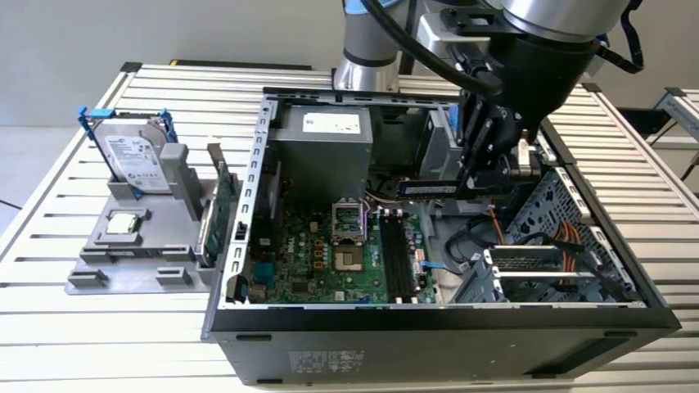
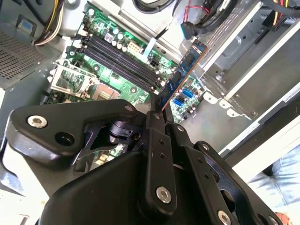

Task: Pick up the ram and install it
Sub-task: 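Pick up the ram and move it above insertion slot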

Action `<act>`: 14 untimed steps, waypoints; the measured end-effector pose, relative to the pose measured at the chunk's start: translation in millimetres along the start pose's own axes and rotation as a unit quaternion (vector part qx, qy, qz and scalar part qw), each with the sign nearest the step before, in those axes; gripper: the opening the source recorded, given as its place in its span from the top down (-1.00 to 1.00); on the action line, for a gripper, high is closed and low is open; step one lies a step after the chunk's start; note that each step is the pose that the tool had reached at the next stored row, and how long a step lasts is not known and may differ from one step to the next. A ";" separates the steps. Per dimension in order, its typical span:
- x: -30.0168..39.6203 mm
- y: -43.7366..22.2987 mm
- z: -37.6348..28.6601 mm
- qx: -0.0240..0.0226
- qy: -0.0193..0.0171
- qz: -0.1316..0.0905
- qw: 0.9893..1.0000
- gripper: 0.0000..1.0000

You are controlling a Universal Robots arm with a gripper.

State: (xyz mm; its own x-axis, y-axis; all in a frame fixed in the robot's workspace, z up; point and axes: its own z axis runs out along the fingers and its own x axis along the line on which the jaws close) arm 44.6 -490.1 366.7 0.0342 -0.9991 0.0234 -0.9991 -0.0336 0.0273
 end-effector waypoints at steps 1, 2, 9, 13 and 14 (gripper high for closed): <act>0.0 0.0 0.0 0.000 0.000 0.000 1.000 1.00; 0.0 -0.1 0.0 0.000 0.000 0.000 1.000 1.00; -0.2 -0.4 0.0 0.000 0.000 0.000 1.000 1.00; -3.4 -0.5 -0.1 0.000 0.000 0.006 1.000 1.00; -4.3 -0.5 -0.1 0.000 0.000 0.008 1.000 1.00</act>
State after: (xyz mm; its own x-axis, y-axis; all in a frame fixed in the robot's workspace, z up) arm 45.0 -485.9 366.7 0.0186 -0.9996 0.0234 -0.9995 -0.0180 0.0273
